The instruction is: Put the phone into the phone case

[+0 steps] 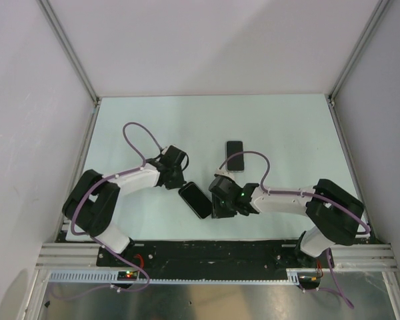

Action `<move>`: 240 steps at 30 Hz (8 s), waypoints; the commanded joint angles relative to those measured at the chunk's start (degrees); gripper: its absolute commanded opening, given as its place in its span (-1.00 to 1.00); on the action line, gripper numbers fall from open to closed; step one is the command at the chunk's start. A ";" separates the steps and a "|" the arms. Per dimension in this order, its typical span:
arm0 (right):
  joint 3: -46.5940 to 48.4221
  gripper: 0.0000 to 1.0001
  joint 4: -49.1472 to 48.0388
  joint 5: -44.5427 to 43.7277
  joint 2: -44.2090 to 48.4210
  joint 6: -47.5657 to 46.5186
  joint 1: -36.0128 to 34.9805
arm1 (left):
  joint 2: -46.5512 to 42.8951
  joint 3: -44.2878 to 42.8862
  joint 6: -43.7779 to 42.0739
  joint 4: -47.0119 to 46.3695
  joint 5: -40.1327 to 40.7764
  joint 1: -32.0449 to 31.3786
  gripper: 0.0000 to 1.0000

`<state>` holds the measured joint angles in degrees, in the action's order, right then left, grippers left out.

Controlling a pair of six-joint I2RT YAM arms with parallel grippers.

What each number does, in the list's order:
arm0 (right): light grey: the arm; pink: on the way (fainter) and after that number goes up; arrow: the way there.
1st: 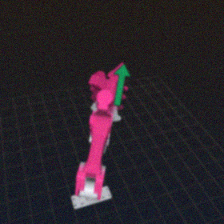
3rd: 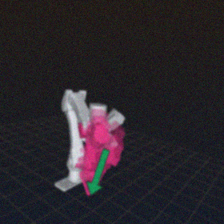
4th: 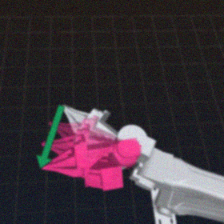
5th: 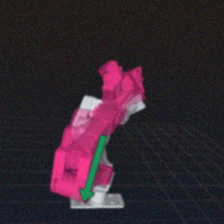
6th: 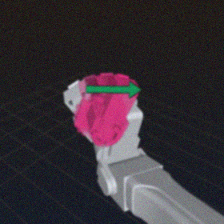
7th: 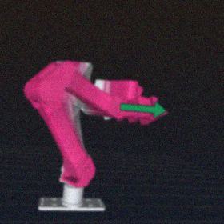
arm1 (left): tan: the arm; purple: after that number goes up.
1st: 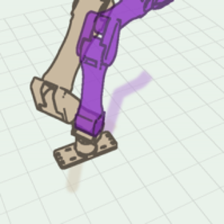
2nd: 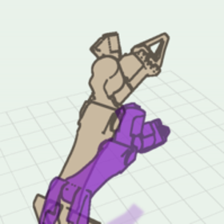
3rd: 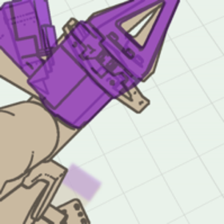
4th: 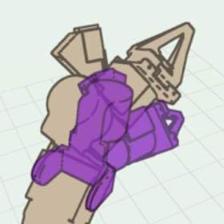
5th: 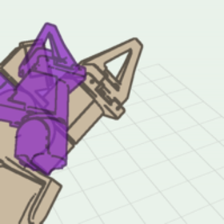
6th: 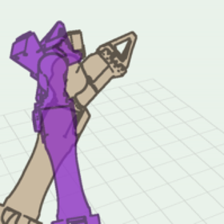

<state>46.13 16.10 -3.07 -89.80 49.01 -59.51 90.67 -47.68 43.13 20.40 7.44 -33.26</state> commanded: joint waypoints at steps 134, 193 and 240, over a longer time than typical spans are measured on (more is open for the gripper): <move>-14.44 -0.16 -4.27 -5.61 20.35 16.75 -1.58 | -6.83 3.53 2.83 4.13 -3.83 -3.77 -1.00; 12.40 -0.75 -4.41 -0.65 -6.70 2.69 6.57 | -6.62 4.17 4.82 2.32 -3.62 -0.83 -1.00; 10.31 -0.55 -3.42 -12.45 -9.16 -1.57 -0.03 | -6.78 5.08 6.74 -0.12 -4.05 -1.10 -1.00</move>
<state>58.06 26.33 -14.50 -96.18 48.25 -61.34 84.66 -42.65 47.62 25.39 7.01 -33.67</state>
